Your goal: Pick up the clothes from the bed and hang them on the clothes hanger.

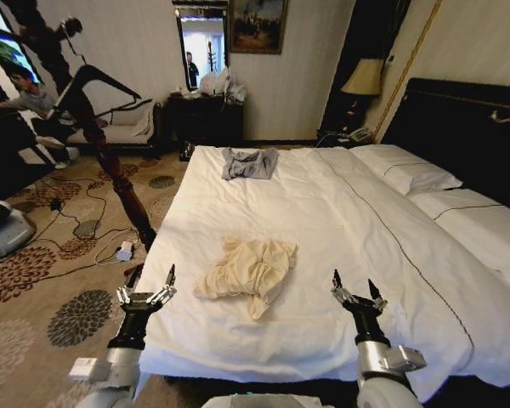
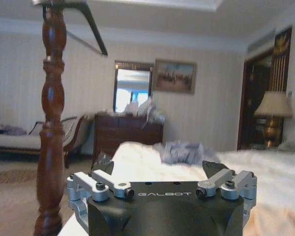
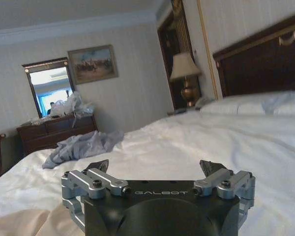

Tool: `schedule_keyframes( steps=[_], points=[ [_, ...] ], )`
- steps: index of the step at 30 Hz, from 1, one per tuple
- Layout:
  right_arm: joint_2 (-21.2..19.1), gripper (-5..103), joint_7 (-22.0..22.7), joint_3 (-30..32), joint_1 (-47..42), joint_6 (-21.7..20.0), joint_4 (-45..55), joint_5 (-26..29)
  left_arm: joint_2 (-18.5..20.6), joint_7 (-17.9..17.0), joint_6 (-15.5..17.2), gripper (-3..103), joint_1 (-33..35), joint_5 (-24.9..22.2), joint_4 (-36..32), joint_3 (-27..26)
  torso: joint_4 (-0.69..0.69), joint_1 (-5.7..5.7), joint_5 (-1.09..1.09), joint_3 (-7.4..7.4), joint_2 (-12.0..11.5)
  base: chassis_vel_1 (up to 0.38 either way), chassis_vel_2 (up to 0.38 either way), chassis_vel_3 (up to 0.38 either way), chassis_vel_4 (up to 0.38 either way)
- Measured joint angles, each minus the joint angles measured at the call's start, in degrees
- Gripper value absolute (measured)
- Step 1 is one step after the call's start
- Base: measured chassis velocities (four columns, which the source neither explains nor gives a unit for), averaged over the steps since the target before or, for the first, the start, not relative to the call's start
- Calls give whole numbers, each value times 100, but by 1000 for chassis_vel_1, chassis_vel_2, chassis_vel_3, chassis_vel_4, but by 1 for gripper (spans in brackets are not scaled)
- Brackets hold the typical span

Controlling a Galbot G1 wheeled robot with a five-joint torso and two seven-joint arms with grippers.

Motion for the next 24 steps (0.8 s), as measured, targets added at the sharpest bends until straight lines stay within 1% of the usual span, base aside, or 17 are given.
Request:
schedule_keyframes(
  steps=[3, 5, 6, 7, 8, 9, 10, 11, 12, 13, 14, 16, 17, 18, 20, 22, 24],
  points=[
    [-62, 100, 40, -72, 19, -48, -44, 178, 63, -3, 11, 100, -24, 88, 157, -29, 0, 0, 2, 0, 0, 0, 0, 0, 0],
    [-285, 100, 164, -218, 56, -274, -74, 659, 166, -26, 38, 100, -42, 244, 430, -95, -1, 0, 1, 0, 0, 0, 0, 0, 0],
    [-399, 100, 239, -288, 75, -436, -59, 1033, 198, -26, 37, 100, -28, 280, 513, -110, 0, 0, 0, 0, 0, 0, 0, 0, 0],
    [-399, 100, 239, -288, 75, -436, -59, 1033, 198, -26, 37, 100, -28, 280, 513, -110, 0, 0, 0, 0, 0, 0, 0, 0, 0],
    [-470, 100, 301, -334, 87, -551, -33, 1337, 215, -23, 35, 100, -11, 290, 555, -114, -1, 0, 1, 0, 0, 0, 0, 0, 0],
    [-589, 100, 444, -402, 113, -774, 32, 1895, 233, -9, 19, 100, 21, 301, 609, -114, 0, 0, 1, 0, 0, 0, 0, 0, 0],
    [-787, 100, 750, -483, 186, -1150, 151, 2745, 248, 5, -20, 100, 60, 325, 680, -106, 0, 0, 2, 0, 0, 0, 0, 0, 0],
    [-886, 100, 929, -521, 238, -1319, 217, 3120, 251, 7, -41, 100, 74, 341, 714, -100, 0, 0, 1, 0, 0, 0, 0, 0, 0],
    [-1006, 100, 1214, -575, 332, -1525, 309, 3616, 254, 8, -62, 100, 94, 358, 749, -91, -1, -1, 1, 0, 0, 0, 0, 0, 0],
    [-1006, 100, 1214, -575, 332, -1525, 309, 3616, 254, 8, -62, 100, 94, 358, 749, -91, -1, -1, 1, 0, 0, 0, 0, 0, 0],
    [-1104, 100, 1478, -615, 418, -1692, 390, 4064, 256, 8, -77, 100, 112, 370, 768, -82, 0, 0, 1, 0, 0, 0, 0, 0, 0],
    [-1420, 100, 2155, -713, 678, -2112, 647, 5325, 257, 6, -109, 100, 152, 430, 784, -55, 1, 0, 1, 0, 0, 0, 0, 0, 0],
    [-1554, 100, 2302, -773, 748, -2220, 712, 5645, 249, 6, -116, 100, 163, 460, 779, -46, 1, 0, 1, 0, 0, 0, 0, 0, 0],
    [-1554, 100, 2302, -773, 748, -2220, 712, 5645, 249, 6, -116, 100, 163, 460, 779, -46, 1, 0, 1, 0, 0, 0, 0, 0, 0],
    [-1825, 100, 2386, -1001, 852, -2326, 684, 5852, 218, -14, -117, 100, 174, 511, 726, -35, -1, 0, 0, 0, 0, 0, 0, 0, 0],
    [-1961, 100, 2319, -1284, 994, -2318, 417, 5741, 187, -44, -117, 100, 185, 542, 665, -35, -1, 0, 0, 0, 0, 0, 0, 0, 0],
    [-1977, 100, 2281, -1373, 1055, -2294, 305, 5694, 181, -48, -117, 100, 190, 545, 646, -35, -1, 0, 1, 0, 0, 0, 0, 0, 0]
  ],
)
